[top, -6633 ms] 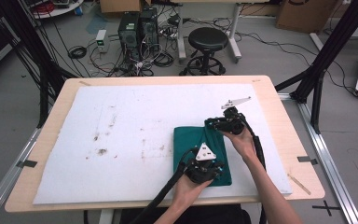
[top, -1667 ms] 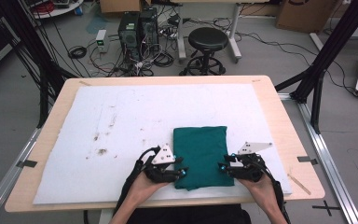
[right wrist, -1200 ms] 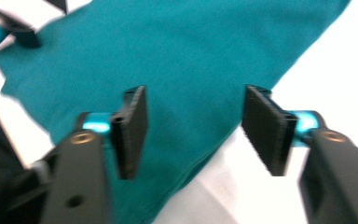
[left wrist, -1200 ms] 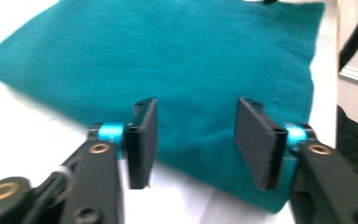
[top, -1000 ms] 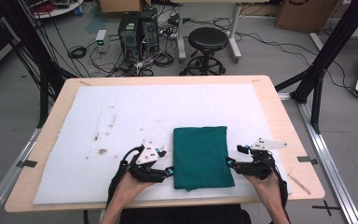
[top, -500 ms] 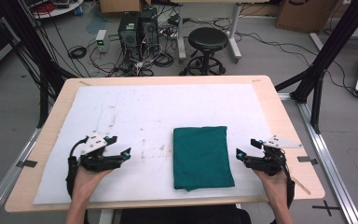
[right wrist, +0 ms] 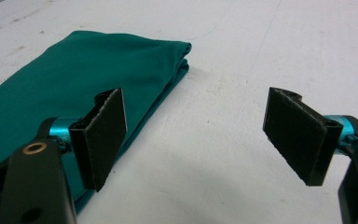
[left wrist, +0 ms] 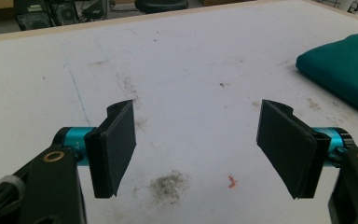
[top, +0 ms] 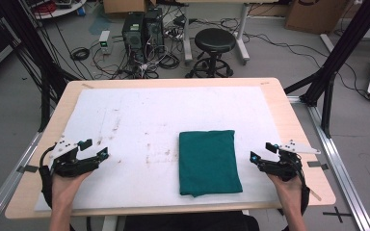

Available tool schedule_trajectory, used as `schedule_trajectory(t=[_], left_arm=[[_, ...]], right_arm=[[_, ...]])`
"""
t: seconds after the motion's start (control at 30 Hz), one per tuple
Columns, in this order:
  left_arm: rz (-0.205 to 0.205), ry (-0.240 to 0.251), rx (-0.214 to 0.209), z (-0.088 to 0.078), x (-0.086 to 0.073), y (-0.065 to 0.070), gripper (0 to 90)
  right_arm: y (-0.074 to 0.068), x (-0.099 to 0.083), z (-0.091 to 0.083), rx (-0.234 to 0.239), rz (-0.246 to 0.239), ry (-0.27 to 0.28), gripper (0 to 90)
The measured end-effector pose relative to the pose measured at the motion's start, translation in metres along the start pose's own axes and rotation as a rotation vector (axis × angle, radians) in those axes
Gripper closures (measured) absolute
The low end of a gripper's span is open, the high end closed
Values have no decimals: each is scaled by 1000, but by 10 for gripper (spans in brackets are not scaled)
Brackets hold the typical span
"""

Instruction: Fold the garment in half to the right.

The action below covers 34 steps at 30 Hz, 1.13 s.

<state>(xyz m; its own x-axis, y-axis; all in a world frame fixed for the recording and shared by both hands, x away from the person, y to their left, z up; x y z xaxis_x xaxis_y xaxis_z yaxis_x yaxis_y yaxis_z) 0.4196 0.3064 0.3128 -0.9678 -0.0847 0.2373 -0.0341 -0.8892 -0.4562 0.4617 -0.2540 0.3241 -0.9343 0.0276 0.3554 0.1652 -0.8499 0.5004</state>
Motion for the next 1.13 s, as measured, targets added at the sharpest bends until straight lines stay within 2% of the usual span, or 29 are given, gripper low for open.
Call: schedule_trajectory(t=[0.53,1.13], left_arm=[[7,-17,-11,4,-3,4,283],[3,-16,-14,3,-4,2,283]], right_arm=[[-1,-1,1,13,5,-9,220],[-3,-2,2,21,-1,-17,221]])
Point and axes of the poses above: each handheld gripper's, and its own axes: z roughly forward along the jaws, x roughly out of its top, y roughly to its right, the point moved 6 cm from there along z, roughly forward along the jaws, and after that the axes turned 10 degrees about y, right-handed, at the moved point
